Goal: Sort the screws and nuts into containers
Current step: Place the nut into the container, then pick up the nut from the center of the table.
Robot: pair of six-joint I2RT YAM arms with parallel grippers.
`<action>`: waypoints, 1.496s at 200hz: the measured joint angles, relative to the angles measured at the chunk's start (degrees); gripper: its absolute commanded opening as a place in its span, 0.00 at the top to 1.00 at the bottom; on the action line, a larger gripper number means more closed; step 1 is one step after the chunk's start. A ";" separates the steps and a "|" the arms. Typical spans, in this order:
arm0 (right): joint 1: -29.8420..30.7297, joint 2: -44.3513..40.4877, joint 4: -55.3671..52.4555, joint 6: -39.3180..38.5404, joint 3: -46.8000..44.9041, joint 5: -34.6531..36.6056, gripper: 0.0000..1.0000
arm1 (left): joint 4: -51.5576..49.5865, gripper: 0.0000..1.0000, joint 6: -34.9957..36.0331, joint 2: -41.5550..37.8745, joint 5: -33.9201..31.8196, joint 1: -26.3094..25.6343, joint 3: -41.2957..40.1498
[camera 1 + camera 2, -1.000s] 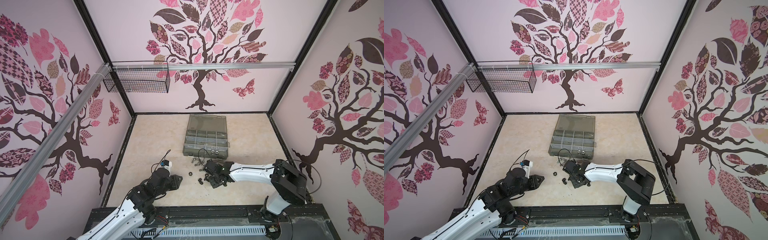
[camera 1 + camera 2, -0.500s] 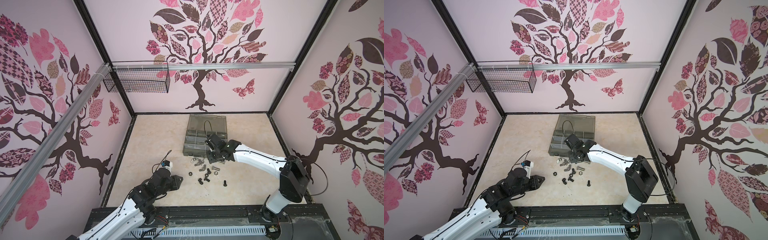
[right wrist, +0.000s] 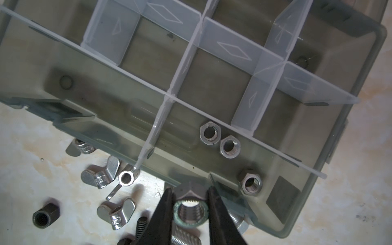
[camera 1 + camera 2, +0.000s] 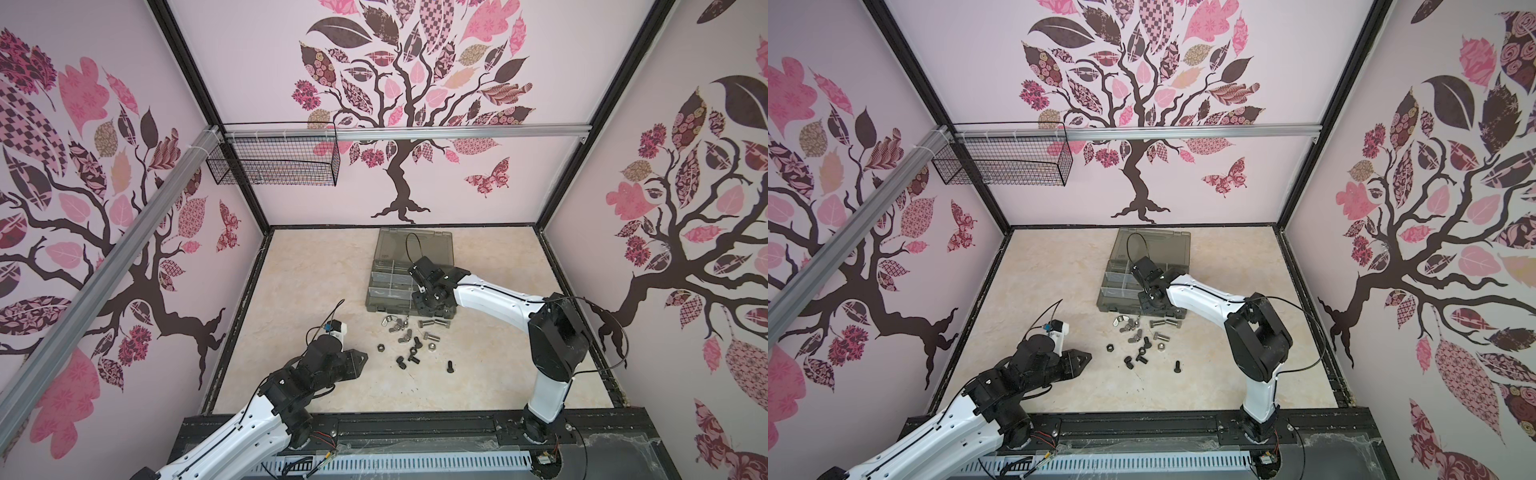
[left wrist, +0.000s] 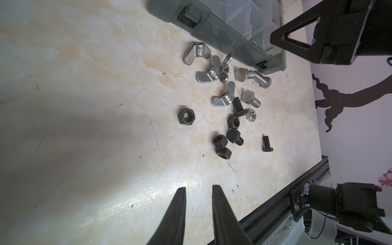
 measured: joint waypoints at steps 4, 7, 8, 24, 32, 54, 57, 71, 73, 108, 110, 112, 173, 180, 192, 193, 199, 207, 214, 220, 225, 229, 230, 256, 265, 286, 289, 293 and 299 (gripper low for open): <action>-0.02 0.11 0.02 0.00 0.00 -0.09 0.76 | 0.13 0.75 -0.02 0.11 0.02 0.00 0.00; -0.04 0.20 0.11 0.00 0.00 -0.15 0.76 | 0.20 0.75 -0.02 0.24 0.07 0.00 0.00; -0.07 0.24 0.13 0.00 0.00 -0.17 0.76 | 0.20 0.75 -0.02 0.28 0.09 0.00 0.00; -0.13 0.76 0.81 0.00 0.00 -0.57 0.72 | 0.33 0.75 -0.02 1.03 0.39 0.00 0.00; -0.15 1.11 1.05 0.00 0.02 -0.79 0.68 | 0.33 0.75 -0.02 1.36 0.48 0.00 0.00; -0.15 2.27 1.07 0.07 0.33 -1.25 0.60 | 0.63 0.75 -0.07 2.05 0.68 0.00 0.00; -0.15 2.45 1.01 -0.20 0.46 -1.22 0.59 | 0.70 0.75 -0.07 2.16 0.70 0.00 0.00; -0.15 2.64 1.07 -0.20 0.79 -1.49 0.56 | 0.98 0.75 -0.07 2.45 0.85 0.00 0.00; -0.15 2.64 1.07 -0.11 0.81 -1.49 0.56 | 1.03 0.75 -0.07 2.47 0.85 0.00 0.00; -0.15 2.49 1.27 -0.11 1.22 -1.97 0.55 | 1.46 0.75 -0.02 3.39 1.27 0.00 0.00; -0.15 2.47 1.27 -0.11 1.20 -2.05 0.55 | 1.46 0.75 -0.02 3.43 1.29 0.00 0.02; -0.15 2.47 1.25 -0.11 1.20 -2.14 0.55 | 1.49 0.75 -0.02 3.48 1.31 0.00 0.02; -0.15 -3.87 2.16 0.20 -5.29 -4.68 0.55 | 1.66 0.75 -0.04 3.80 1.57 0.00 0.02; -0.15 -5.31 2.32 0.28 -6.43 -4.98 0.55 | 1.77 0.75 -0.04 3.91 1.68 0.00 0.02; -0.15 -7.67 2.58 0.48 -8.39 -5.35 0.55 | 1.90 0.75 -0.04 4.20 1.79 0.00 0.02; -0.15 -7.96 2.58 0.52 -8.61 -5.40 0.55 | 1.90 0.75 -0.04 4.20 1.81 0.00 0.02; -0.15 -9.01 2.67 0.74 -9.53 -5.53 0.55 | 1.90 0.75 -0.02 4.37 1.88 0.00 0.02; -0.15 -10.47 3.08 1.03 -10.88 -5.62 0.55 | 1.86 0.75 0.00 4.57 1.92 0.00 0.04; -0.15 -11.50 3.34 1.38 -12.00 -5.68 0.55 | 1.79 0.75 0.02 4.68 1.92 0.00 0.09; -0.15 -12.13 3.37 1.46 -12.76 -5.70 0.55 | 1.84 0.75 0.04 4.68 1.92 0.00 0.09; -0.15 -12.52 3.28 1.60 -13.35 -5.70 0.55 | 1.86 0.75 0.04 4.66 1.92 0.00 0.09; -0.15 -12.72 3.21 1.66 -13.70 -5.70 0.55 | 1.88 0.75 0.02 4.63 1.92 0.00 0.09; -0.15 -12.76 3.21 1.73 -13.84 -5.73 0.55 | 1.86 0.75 0.04 4.63 1.92 0.00 0.09; -0.15 -14.78 4.07 2.80 -17.90 -5.84 0.55 | 2.21 0.75 0.04 4.68 1.92 0.00 0.09; -0.15 -15.98 4.22 3.08 -19.87 -5.95 0.55 | 2.27 0.75 0.11 4.79 1.92 0.00 0.09; -0.15 -18.01 4.11 4.00 -23.17 -6.38 0.55 | 2.25 0.75 0.20 5.38 1.90 0.00 0.11; -0.15 -18.21 4.11 4.11 -23.56 -6.45 0.55 | 2.27 0.75 0.17 5.42 1.90 0.00 0.11; -0.13 -18.38 4.17 4.15 -23.93 -6.60 0.55 | 2.29 0.75 0.17 5.46 1.92 0.00 0.11; -0.11 -18.67 4.28 4.37 -24.57 -6.69 0.55 | 2.34 0.75 0.15 5.46 1.90 0.00 0.11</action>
